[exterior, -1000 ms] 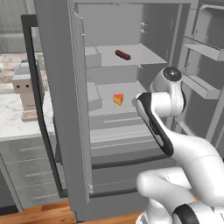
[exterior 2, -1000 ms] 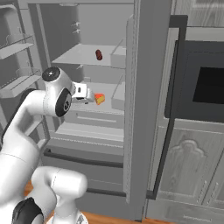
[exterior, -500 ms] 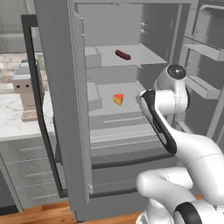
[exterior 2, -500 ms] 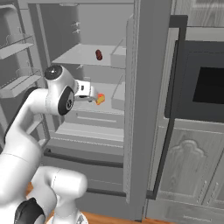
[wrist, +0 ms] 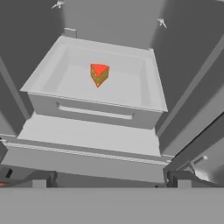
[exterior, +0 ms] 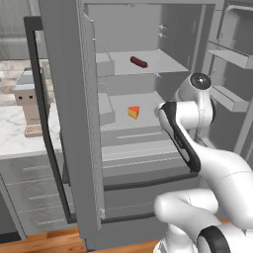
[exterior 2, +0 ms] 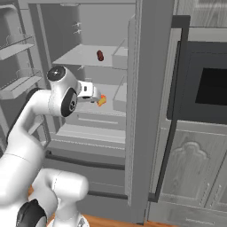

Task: Retrieve the sausage and cheese from the fridge and place them on the cutting board on the counter.

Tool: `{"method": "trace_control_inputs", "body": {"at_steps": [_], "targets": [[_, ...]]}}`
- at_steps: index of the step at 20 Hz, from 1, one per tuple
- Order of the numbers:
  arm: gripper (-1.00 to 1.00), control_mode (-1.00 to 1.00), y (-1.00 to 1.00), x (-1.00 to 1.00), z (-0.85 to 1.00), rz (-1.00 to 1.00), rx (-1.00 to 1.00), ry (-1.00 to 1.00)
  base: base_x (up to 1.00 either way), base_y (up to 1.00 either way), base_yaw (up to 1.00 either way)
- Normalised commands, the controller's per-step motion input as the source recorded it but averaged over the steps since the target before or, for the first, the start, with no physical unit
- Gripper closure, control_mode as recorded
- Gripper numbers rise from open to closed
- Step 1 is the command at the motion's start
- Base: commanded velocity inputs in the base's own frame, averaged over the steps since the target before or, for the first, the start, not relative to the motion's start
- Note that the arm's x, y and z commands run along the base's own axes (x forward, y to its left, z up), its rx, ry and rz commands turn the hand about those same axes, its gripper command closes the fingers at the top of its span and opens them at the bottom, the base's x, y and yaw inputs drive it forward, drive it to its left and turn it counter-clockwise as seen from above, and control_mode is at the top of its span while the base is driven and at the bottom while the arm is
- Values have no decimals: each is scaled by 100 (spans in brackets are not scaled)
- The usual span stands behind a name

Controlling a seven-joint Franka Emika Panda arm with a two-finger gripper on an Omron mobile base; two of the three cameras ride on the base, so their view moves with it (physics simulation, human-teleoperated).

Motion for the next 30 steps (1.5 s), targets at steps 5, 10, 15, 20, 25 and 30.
{"method": "trace_control_inputs", "body": {"at_steps": [5, 10, 15, 20, 25, 30], "targets": [[-100, -100, 0, 24, -4, 0, 0, 0, 0, 0, 0], [-100, 100, 0, 0, 0, 0, 0, 0, 54, 3, 1], [-100, 100, 0, 0, 0, 0, 0, 0, 61, 14, 4], [-100, 100, 0, 0, 0, 0, 0, 0, 49, 2, 2], [-100, 100, 0, 0, 0, 0, 0, 0, 49, 0, 0], [-100, 100, 0, 0, 0, 0, 0, 0, 34, 0, 0]]}}
